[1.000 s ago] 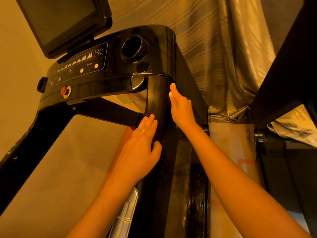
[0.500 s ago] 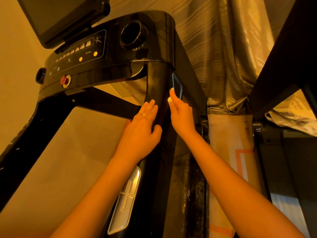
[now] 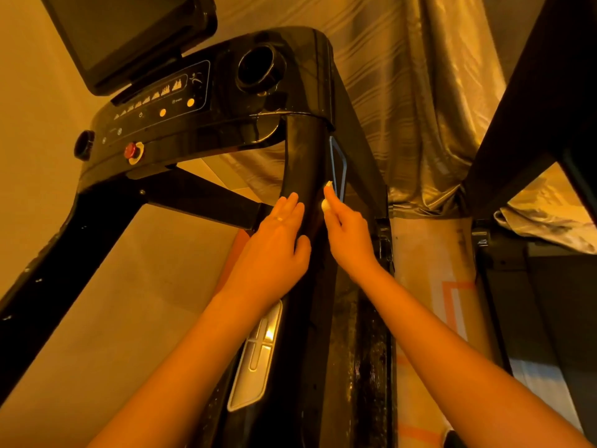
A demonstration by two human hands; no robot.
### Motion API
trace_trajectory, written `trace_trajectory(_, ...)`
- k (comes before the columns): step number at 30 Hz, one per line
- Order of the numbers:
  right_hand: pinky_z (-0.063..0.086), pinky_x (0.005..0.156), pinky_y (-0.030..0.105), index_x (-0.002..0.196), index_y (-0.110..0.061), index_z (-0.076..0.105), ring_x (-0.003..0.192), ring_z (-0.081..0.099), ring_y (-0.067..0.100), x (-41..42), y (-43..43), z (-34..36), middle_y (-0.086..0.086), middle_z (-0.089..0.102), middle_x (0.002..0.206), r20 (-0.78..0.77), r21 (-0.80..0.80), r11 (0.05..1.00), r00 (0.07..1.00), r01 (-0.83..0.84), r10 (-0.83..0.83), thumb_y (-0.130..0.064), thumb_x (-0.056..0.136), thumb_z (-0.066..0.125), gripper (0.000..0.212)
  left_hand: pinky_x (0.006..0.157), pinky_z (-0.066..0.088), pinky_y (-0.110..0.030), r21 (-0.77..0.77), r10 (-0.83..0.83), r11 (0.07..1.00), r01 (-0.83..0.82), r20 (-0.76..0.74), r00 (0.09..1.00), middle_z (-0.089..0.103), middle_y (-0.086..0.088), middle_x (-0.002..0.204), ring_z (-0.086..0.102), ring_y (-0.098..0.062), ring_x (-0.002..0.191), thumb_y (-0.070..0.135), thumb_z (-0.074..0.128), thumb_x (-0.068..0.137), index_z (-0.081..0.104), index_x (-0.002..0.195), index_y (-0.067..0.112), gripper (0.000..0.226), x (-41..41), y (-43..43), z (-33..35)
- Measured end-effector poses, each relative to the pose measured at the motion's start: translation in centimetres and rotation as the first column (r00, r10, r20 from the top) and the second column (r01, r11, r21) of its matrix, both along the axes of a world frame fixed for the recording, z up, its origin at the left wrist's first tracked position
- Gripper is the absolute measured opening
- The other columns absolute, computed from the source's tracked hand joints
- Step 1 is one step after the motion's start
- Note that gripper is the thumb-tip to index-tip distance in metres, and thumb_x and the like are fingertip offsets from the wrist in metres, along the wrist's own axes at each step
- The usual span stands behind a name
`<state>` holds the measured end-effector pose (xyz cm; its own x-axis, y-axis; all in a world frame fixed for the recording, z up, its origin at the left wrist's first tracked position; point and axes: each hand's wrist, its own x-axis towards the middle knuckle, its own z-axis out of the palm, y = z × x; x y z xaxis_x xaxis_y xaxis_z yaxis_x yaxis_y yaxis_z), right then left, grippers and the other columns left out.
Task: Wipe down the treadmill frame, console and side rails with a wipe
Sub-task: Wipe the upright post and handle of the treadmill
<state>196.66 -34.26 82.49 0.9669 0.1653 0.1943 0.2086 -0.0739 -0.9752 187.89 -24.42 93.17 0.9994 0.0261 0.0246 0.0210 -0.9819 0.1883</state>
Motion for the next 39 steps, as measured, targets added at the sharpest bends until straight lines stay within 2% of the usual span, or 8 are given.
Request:
trace_trajectory(3, 0.038, 0.049, 0.01, 0.152, -0.025, 0.032, 0.053, 0.052, -0.009, -3.0, -0.2, -0.9, -0.017, 0.042, 0.065, 0.012, 0.042, 0.998, 0.999, -0.052, 0.052, -0.02, 0.107, 0.042, 0.046, 0.115, 0.007, -0.019, -0.024, 0.006, 1.0, -0.005, 0.015, 1.0, 0.005, 0.009, 0.168, -0.004, -0.002, 0.15, 0.026, 0.045, 0.105, 0.018, 0.16, 0.023, 0.061, -2.1, 0.0, -0.5)
trace_trajectory(9, 0.034, 0.05, 0.014, 0.153, -0.023, 0.036, 0.051, 0.044, -0.001, 1.3, 0.2, -0.3, -0.008, 0.049, 0.064, -0.045, 0.06, 0.998, 0.999, 0.029, -0.026, -0.032, 0.107, 0.041, 0.047, 0.118, 0.014, -0.025, -0.031, 0.045, 0.999, -0.044, 0.037, 0.998, 0.009, 0.008, 0.168, 0.0, -0.006, 0.152, 0.022, 0.045, 0.104, 0.021, 0.159, 0.021, 0.061, -2.1, -0.6, -0.8)
trace_trajectory(13, 0.034, 0.047, 0.014, 0.152, -0.025, 0.039, 0.049, 0.043, -0.001, 0.8, 0.6, -0.5, -0.006, 0.047, 0.063, -0.076, 0.069, 0.996, 0.996, 0.054, -0.049, -0.024, 0.108, 0.042, 0.044, 0.116, 0.014, -0.023, -0.044, 0.058, 0.997, -0.056, 0.041, 0.997, 0.01, 0.009, 0.167, 0.002, -0.004, 0.152, 0.022, 0.047, 0.103, 0.022, 0.159, 0.022, 0.061, -2.1, -0.6, -0.8)
trace_trajectory(19, 0.039, 0.057, 0.005, 0.151, -0.024, 0.033, 0.061, 0.045, -0.02, -4.4, -0.2, -1.3, -0.025, 0.036, 0.078, -0.006, 0.105, 0.994, 0.999, -0.04, 0.041, -0.021, 0.107, 0.043, 0.046, 0.117, 0.015, -0.024, -0.052, 0.066, 0.997, -0.064, 0.042, 0.997, 0.012, 0.008, 0.167, 0.003, -0.004, 0.152, 0.02, 0.048, 0.102, 0.024, 0.158, 0.021, 0.061, -2.0, -0.6, -0.7)
trace_trajectory(27, 0.037, 0.05, 0.008, 0.153, -0.024, 0.034, 0.053, 0.049, -0.01, -3.7, -0.1, -0.4, -0.018, 0.044, 0.068, -0.058, 0.107, 0.994, 0.998, 0.001, 0.006, -0.021, 0.108, 0.042, 0.046, 0.121, 0.018, -0.032, -0.058, 0.077, 0.995, -0.075, 0.043, 0.996, 0.013, 0.006, 0.167, 0.005, -0.008, 0.153, 0.021, 0.047, 0.102, 0.025, 0.159, 0.021, 0.06, -2.2, -0.7, -0.8)
trace_trajectory(31, 0.04, 0.063, 0.003, 0.147, -0.039, 0.028, 0.074, 0.039, -0.014, -8.3, -0.2, -1.7, -0.01, 0.057, 0.11, -0.033, 0.191, 0.977, 0.994, -0.092, 0.1, -0.025, 0.106, 0.043, 0.046, 0.12, 0.018, -0.031, -0.056, 0.07, 0.996, -0.067, 0.048, 0.996, 0.013, 0.006, 0.167, 0.005, -0.008, 0.153, 0.022, 0.047, 0.103, 0.025, 0.159, 0.021, 0.06, -2.3, -0.7, -0.7)
trace_trajectory(36, 0.035, 0.048, 0.011, 0.152, -0.027, 0.034, 0.05, 0.042, -0.007, -5.5, -0.4, -0.5, -0.02, 0.043, 0.068, -0.089, 0.119, 0.993, 0.996, -0.013, 0.024, -0.027, 0.107, 0.041, 0.045, 0.121, 0.02, -0.033, -0.042, 0.072, 0.997, -0.07, 0.042, 0.997, 0.013, 0.005, 0.168, 0.006, -0.009, 0.153, 0.021, 0.046, 0.103, 0.024, 0.159, 0.02, 0.06, -2.3, -0.8, -0.7)
trace_trajectory(39, 0.036, 0.047, 0.011, 0.152, -0.024, 0.034, 0.048, 0.048, -0.005, -4.7, -0.2, -0.4, -0.019, 0.042, 0.067, -0.098, 0.103, 0.995, 0.995, 0.01, 0.0, -0.024, 0.107, 0.041, 0.045, 0.122, 0.02, -0.035, -0.035, 0.07, 0.997, -0.068, 0.036, 0.997, 0.012, 0.005, 0.168, 0.006, -0.01, 0.154, 0.021, 0.046, 0.103, 0.024, 0.159, 0.02, 0.06, -2.3, -0.8, -0.6)
